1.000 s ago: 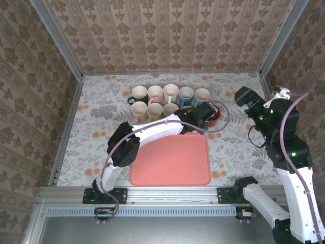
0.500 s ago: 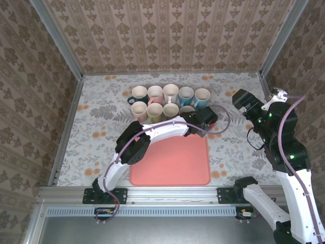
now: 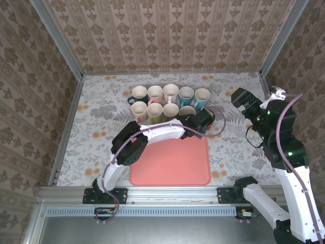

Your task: Turn the mug right side up

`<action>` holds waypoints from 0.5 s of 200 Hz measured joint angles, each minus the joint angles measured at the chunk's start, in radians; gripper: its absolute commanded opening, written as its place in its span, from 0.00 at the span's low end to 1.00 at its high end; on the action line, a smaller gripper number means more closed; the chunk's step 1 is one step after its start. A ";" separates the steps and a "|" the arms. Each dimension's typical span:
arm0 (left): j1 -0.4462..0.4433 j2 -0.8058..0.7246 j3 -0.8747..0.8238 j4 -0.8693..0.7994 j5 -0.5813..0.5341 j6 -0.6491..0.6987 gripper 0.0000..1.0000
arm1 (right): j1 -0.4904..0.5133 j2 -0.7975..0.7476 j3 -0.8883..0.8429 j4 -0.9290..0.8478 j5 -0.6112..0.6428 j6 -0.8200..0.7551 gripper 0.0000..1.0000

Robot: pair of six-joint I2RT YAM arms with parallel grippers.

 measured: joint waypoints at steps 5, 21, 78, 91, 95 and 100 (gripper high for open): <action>0.001 -0.004 -0.005 0.000 -0.001 -0.001 0.14 | 0.000 0.002 0.000 0.000 -0.002 0.000 1.00; 0.003 -0.014 -0.021 -0.001 -0.003 -0.006 0.16 | 0.000 0.008 0.000 0.000 -0.007 0.000 1.00; 0.003 -0.039 -0.058 0.005 -0.006 -0.016 0.36 | 0.000 0.008 0.000 0.000 -0.017 0.000 1.00; 0.003 -0.055 -0.082 0.010 -0.006 -0.015 0.39 | 0.000 0.012 0.000 0.000 -0.017 -0.001 1.00; 0.003 -0.060 -0.089 0.012 -0.006 -0.014 0.40 | 0.000 0.013 0.000 0.001 -0.018 -0.002 1.00; 0.003 -0.068 -0.099 0.015 -0.006 -0.015 0.41 | 0.000 0.015 0.000 0.001 -0.018 -0.002 1.00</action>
